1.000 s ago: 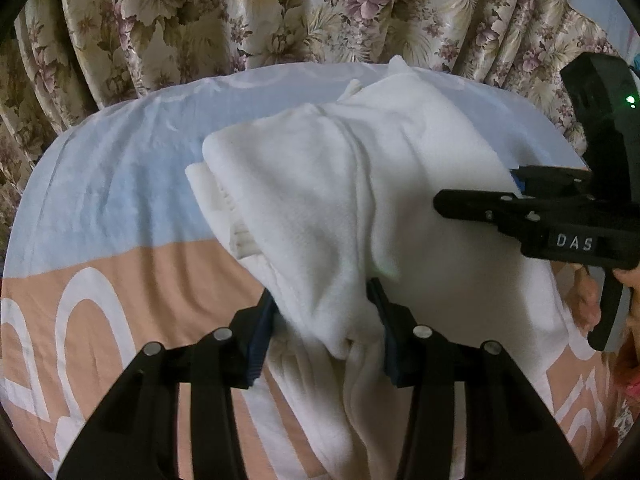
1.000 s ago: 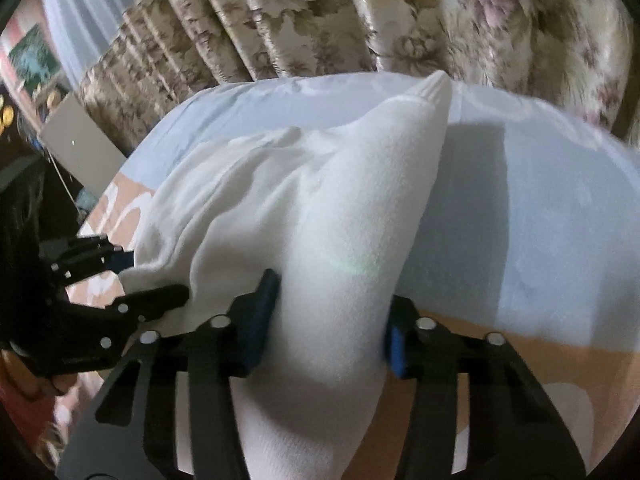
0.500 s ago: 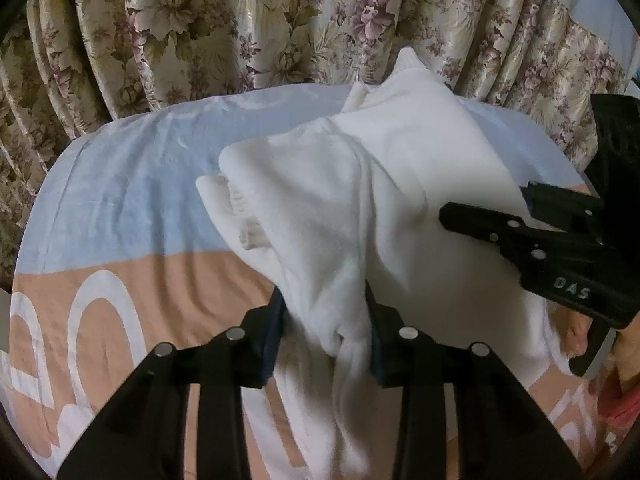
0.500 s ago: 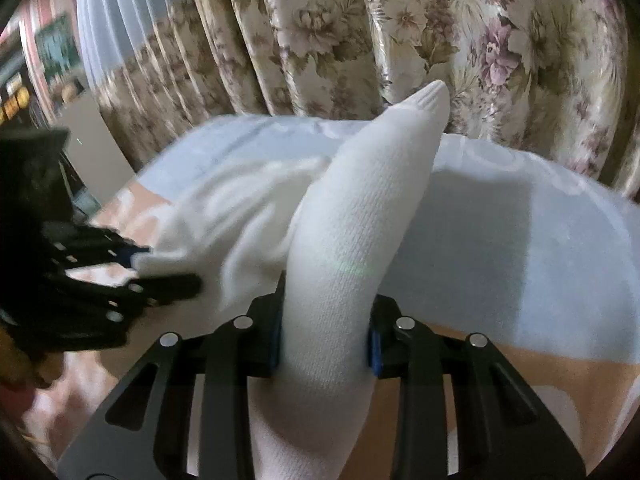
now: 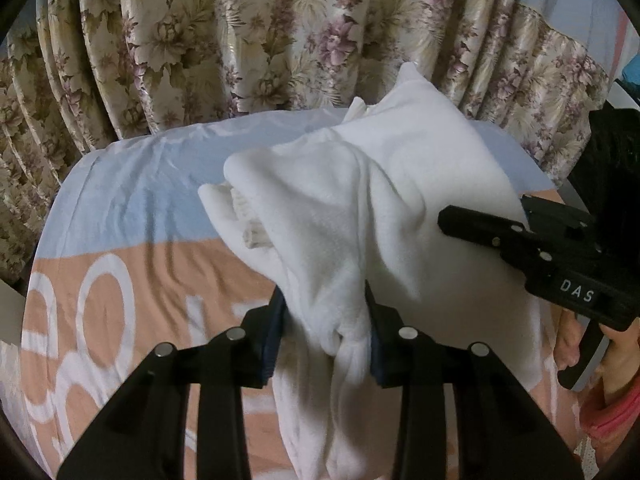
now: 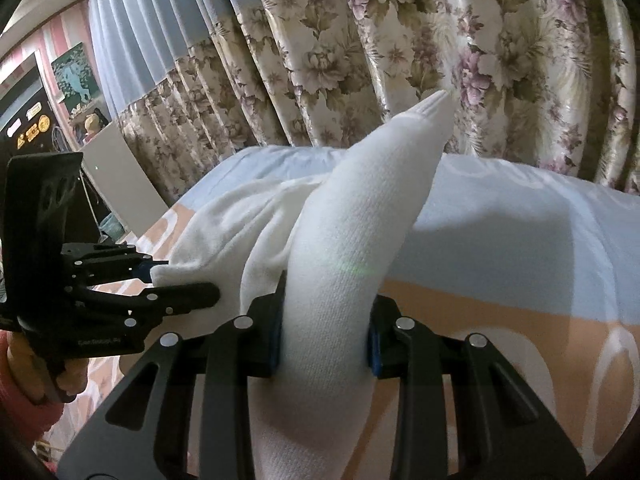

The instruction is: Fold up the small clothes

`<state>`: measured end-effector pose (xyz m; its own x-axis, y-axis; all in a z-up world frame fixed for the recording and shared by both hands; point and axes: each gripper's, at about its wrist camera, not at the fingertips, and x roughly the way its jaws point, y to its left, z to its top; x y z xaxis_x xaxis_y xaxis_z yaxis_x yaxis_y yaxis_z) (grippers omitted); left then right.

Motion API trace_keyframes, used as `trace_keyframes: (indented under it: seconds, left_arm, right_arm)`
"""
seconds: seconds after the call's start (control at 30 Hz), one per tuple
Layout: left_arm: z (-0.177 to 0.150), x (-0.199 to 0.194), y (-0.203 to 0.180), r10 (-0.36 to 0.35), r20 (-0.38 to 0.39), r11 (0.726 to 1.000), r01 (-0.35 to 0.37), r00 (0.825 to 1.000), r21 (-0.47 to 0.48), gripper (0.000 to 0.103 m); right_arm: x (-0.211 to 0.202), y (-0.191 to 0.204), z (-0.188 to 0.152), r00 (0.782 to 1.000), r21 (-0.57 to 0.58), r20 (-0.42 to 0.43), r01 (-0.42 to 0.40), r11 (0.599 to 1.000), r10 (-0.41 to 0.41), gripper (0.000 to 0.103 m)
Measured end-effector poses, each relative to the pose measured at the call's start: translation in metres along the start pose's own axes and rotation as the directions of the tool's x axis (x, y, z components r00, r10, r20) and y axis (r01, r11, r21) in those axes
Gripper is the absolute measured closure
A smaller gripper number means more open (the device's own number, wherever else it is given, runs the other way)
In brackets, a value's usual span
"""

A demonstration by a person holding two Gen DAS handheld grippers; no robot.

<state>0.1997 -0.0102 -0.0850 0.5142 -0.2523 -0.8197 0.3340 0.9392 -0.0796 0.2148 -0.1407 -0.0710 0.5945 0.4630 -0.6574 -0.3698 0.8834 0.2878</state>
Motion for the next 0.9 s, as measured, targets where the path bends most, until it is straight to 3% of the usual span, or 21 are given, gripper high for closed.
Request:
trace_keyframes:
  seconds: [0.27,0.47,0.57,0.8,0.9]
  left_arm:
    - [-0.043,0.006,-0.055,0.002,-0.065,1.0,-0.004,0.998,-0.019,0.066]
    - [-0.064,0.031,-0.072,0.028,-0.072,0.999,-0.03,0.997,-0.029,0.065]
    - [-0.07,0.034,-0.073,0.043,-0.065,0.999,-0.045,0.997,-0.029,0.064]
    - [-0.073,0.036,-0.075,0.07,-0.054,0.997,-0.071,0.996,-0.023,0.061]
    - [-0.073,0.037,-0.074,0.072,-0.056,0.997,-0.073,0.996,-0.032,0.055]
  right_arm:
    - [-0.028,-0.018,-0.052,0.996,-0.018,-0.084,0.029,0.999,-0.031,0.071]
    - [-0.023,-0.045,-0.094,0.993,0.032,-0.108,0.047,0.998,-0.044,0.069]
    - [-0.023,-0.052,-0.1,0.996,0.079,-0.09,0.023,0.997,-0.016,0.068]
    - [-0.02,-0.05,-0.095,0.993,0.054,-0.111,0.035,0.998,-0.029,0.065]
    - [-0.02,-0.053,-0.093,0.992,0.075,-0.124,0.048,0.996,-0.039,0.059]
